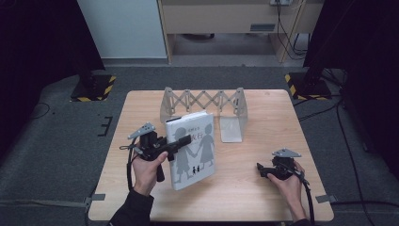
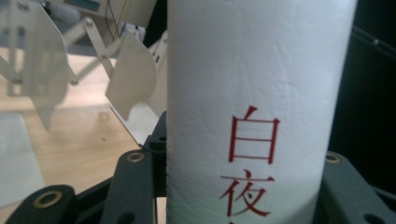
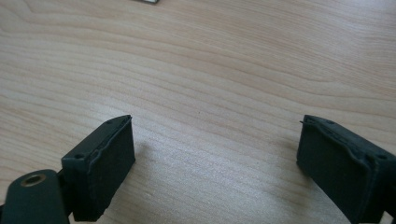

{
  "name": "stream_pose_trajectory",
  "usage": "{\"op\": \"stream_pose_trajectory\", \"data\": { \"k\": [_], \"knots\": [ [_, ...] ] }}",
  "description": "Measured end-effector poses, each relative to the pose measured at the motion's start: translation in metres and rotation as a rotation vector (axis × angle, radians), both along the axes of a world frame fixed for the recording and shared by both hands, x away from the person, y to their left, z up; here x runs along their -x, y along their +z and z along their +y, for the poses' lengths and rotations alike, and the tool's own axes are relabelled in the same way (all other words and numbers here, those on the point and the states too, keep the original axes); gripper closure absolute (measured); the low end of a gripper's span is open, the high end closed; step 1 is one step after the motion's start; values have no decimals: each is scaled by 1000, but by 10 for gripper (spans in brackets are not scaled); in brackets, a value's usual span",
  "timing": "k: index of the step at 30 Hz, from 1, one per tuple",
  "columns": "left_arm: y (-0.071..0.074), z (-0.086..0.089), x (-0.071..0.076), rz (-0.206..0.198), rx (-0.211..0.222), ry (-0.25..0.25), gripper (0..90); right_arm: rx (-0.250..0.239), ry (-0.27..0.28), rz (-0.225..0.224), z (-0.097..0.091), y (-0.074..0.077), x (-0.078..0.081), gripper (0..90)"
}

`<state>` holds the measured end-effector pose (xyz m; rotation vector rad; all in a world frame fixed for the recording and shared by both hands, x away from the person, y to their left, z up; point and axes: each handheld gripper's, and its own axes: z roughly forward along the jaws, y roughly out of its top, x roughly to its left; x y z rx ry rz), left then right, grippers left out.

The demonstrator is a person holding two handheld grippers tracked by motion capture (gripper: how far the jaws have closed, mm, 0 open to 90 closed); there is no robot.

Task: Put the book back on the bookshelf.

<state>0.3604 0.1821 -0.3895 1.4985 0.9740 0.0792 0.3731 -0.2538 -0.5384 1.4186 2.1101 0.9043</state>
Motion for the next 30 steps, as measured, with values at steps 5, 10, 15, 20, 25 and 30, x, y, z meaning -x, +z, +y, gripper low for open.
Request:
{"op": "stream_pose_trajectory", "data": {
  "k": [5,10,15,20,25,30],
  "knots": [
    [15,10,-6,-25,-15,43,526,-2,0,5,0,0,0,101],
    [24,18,-14,-45,-18,83,526,-2,0,7,0,0,-1,85],
    [32,27,-22,-57,-15,120,526,-1,2,10,0,0,-1,77],
    [40,34,-28,-73,-46,170,526,-2,2,10,0,0,-1,77],
    [40,39,-37,-70,-54,206,526,-2,2,10,0,0,-1,77],
    [38,41,-46,-70,-95,232,526,-1,4,10,0,0,-1,77]
  ]
}}
